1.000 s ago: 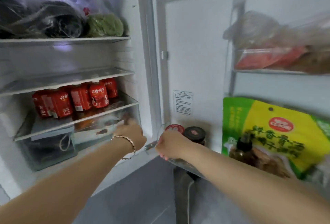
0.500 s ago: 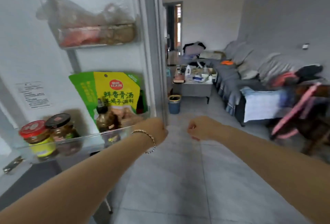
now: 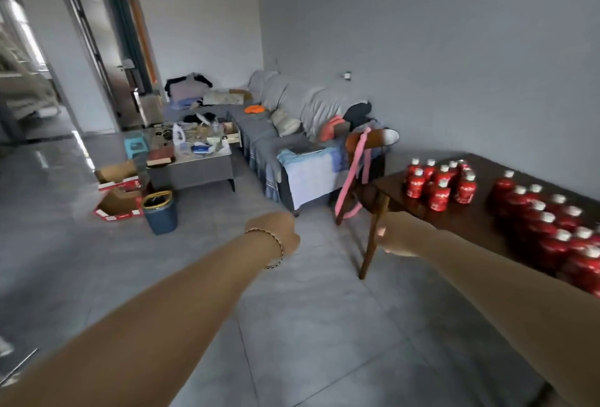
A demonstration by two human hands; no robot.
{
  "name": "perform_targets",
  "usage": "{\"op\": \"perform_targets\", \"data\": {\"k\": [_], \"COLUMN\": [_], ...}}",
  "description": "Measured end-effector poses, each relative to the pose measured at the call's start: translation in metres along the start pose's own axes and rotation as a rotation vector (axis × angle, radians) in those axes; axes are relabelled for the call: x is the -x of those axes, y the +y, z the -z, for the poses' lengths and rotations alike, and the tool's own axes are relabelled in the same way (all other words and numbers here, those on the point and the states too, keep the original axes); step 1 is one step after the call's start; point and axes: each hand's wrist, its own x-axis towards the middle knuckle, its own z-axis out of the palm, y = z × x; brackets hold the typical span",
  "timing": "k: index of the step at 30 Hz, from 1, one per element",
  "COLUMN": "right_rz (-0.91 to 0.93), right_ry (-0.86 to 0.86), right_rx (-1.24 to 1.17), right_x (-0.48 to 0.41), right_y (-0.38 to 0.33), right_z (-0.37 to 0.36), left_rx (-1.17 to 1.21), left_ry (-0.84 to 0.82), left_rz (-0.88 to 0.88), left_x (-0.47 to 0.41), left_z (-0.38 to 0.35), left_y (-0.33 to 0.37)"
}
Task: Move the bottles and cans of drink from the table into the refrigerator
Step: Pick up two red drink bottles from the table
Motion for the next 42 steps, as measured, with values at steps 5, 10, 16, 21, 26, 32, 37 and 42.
{"op": "perform_targets", "data": {"k": [5, 10, 16, 21, 26, 32, 37, 42], "right_rz": [-0.244, -0.465, -0.625, -0.737, -0.806, -0.776, -0.617, -0.469], "right_ry": [0.003, 0.042, 0.108, 0.171, 0.175, 0.143, 0.084, -0.200], "right_rx": [-0.102, -0.202, -0.258, -0.304, -0.358, -0.435, -0.493, -0.431], "right_x": [-0.039, -0.084, -0.173, -0.264, -0.335, -0.428, -0.529, -0.612], "right_y": [0.124, 0.213, 0.290, 0.344, 0.393, 0.475, 0.542, 0.552], "right_z": [0.017, 0.010, -0.001, 0.011, -0.005, -0.031, -0.035, -0.057], "left_rx": [0.079, 0.159, 0.202, 0.207, 0.155, 0.129, 0.094, -0.036], "left_ry": [0.021, -0.015, -0.080, -0.048, -0.103, -0.166, -0.202, -0.350], "left_rz": [-0.136, -0.300, -0.433, -0.519, -0.517, -0.480, -0.455, -0.454], "left_x": [-0.104, -0.203, -0.340, -0.470, -0.567, -0.666, -0.740, -0.786], "left_z": [0.005, -0.010, -0.043, -0.054, -0.079, -0.132, -0.165, -0.188], "left_y": [0.099, 0.181, 0.242, 0.282, 0.326, 0.382, 0.419, 0.434]}}
